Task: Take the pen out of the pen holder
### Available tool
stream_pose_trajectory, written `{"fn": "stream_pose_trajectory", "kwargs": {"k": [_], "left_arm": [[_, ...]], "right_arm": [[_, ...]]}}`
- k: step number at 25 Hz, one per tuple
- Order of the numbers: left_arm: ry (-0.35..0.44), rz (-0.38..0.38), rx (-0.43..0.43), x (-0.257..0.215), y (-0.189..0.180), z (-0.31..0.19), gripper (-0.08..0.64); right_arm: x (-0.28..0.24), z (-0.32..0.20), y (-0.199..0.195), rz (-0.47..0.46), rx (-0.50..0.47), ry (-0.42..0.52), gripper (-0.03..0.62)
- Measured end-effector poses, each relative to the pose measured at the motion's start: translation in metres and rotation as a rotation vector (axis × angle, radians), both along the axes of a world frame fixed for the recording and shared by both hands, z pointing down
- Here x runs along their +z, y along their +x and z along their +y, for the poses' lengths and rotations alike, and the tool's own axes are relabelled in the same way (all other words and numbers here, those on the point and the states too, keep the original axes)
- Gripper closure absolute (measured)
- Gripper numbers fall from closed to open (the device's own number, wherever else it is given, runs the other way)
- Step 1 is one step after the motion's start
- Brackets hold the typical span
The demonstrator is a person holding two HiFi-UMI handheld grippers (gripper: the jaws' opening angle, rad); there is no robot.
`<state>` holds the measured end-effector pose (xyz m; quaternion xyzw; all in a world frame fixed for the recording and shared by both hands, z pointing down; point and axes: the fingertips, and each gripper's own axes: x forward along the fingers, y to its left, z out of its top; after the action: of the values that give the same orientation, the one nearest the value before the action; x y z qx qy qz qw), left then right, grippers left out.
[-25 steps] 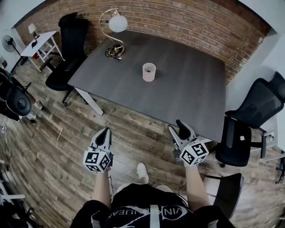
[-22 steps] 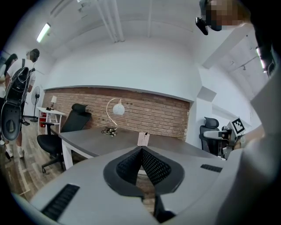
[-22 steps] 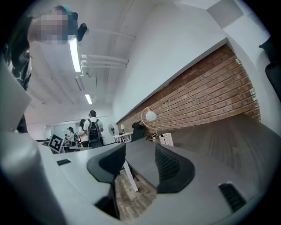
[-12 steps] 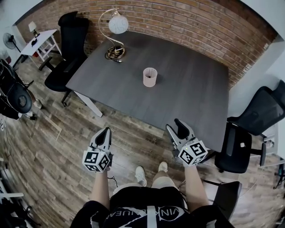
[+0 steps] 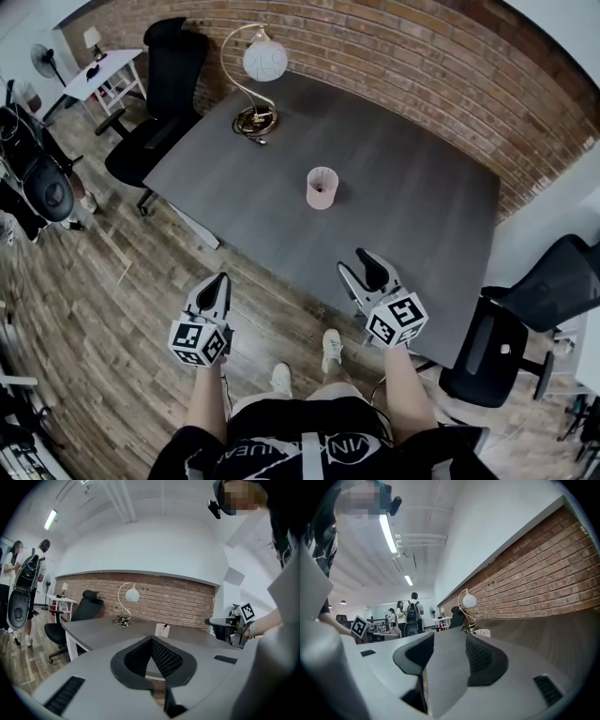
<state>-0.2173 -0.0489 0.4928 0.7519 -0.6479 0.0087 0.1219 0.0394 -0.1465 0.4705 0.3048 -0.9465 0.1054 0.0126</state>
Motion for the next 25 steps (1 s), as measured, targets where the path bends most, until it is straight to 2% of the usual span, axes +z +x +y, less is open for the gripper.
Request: {"fn": "stream_pose_trajectory", "kwargs": {"k": [9,19,25], "left_arm": [[0.015,-0.012,-0.097,-0.006,0.011,-0.051,0.545],[0.025,-0.013,-0.157,-0.004,0.028,-0.09,0.545],[0.028,-0.028,-0.188,-0.003,0.035,-0.099,0.545]], "right_arm": [[0.003,-0.066,-0.012,0.035,-0.142,0.016,0.393],[0.008,-0.115,-0.008,0.049,-0.213,0.031,0.393],[0.015,-0.128,-0.014,0.035,-0.272,0.026,0.393]]}}
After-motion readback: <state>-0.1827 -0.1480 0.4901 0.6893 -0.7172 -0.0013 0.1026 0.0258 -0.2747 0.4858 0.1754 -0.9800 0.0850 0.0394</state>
